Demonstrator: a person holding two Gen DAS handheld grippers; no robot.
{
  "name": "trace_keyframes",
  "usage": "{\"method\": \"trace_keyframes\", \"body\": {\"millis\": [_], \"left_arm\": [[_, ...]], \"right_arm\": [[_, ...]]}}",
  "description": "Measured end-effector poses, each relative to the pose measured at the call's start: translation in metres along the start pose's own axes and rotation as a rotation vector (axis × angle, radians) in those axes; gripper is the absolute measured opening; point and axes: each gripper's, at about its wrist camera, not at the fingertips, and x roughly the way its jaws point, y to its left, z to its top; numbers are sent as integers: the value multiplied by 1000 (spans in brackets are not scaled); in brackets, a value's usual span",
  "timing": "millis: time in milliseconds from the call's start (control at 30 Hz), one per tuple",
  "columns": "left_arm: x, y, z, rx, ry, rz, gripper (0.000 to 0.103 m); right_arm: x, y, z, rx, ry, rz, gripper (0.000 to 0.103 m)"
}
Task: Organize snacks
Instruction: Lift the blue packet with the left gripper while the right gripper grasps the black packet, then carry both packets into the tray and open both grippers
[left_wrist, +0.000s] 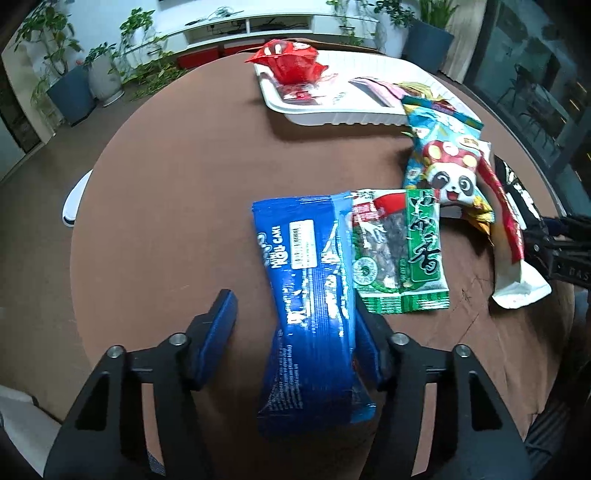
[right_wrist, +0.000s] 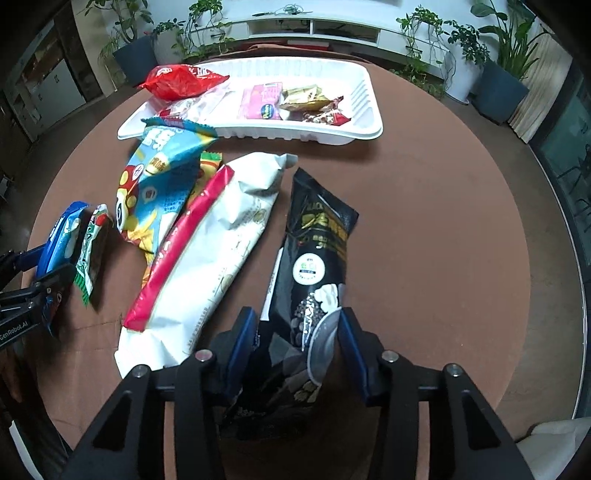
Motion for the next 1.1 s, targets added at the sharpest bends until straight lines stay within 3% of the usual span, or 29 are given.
{"method": "trace_keyframes", "body": {"millis": [100,167,433,833,967,1100], "left_arm": [[-1,-6,1,37,6,-10,36],[-2,-10,2,59,10,-8,31],[-5,-11,1,100,7,-13,26],[-24,19,-10,-54,-69,-140,26],[-36,29,-1,-116,-104,-231,26],[-47,33,21,-123,-142,-253,25]], "right_arm": [[-1,-2,-1,-3,0,10,41],[-2,-5,-1,-1,2,15,35],[-10,-18,-12,32,-2,49,24],[-31,-49,-28,158,-66,132,20],[-41,-65,-27,208,-97,158,20],[-53,-88,-20,264,-133,170,20]]}}
